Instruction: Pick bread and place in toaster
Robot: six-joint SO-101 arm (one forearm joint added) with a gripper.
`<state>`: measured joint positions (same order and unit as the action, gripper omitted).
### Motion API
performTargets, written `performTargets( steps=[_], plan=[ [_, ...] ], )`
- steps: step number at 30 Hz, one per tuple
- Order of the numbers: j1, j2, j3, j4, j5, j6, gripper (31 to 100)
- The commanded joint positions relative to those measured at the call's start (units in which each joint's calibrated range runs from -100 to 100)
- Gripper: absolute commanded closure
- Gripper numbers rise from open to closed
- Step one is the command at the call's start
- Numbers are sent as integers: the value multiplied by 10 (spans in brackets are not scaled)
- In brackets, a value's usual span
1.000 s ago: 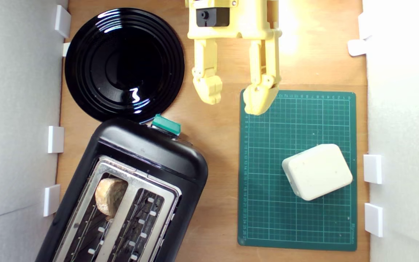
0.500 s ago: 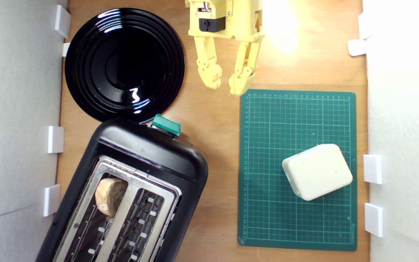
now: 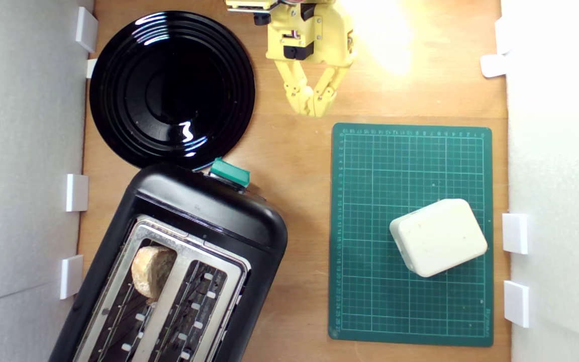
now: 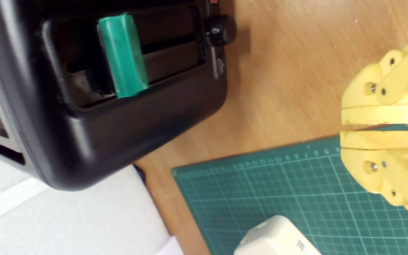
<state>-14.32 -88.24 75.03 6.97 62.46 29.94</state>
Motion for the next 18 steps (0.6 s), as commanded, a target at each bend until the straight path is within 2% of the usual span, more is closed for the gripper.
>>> performTargets(
  steps=[1,6,12,18],
  plan=[
    [-6,-50,54,0,-6,6,835],
    [-6,-112,140,-2,-6,4,836],
    [-6,-109,172,-18,-6,-1,841],
    [-6,-109,211,-19,-6,0,841]
  ],
)
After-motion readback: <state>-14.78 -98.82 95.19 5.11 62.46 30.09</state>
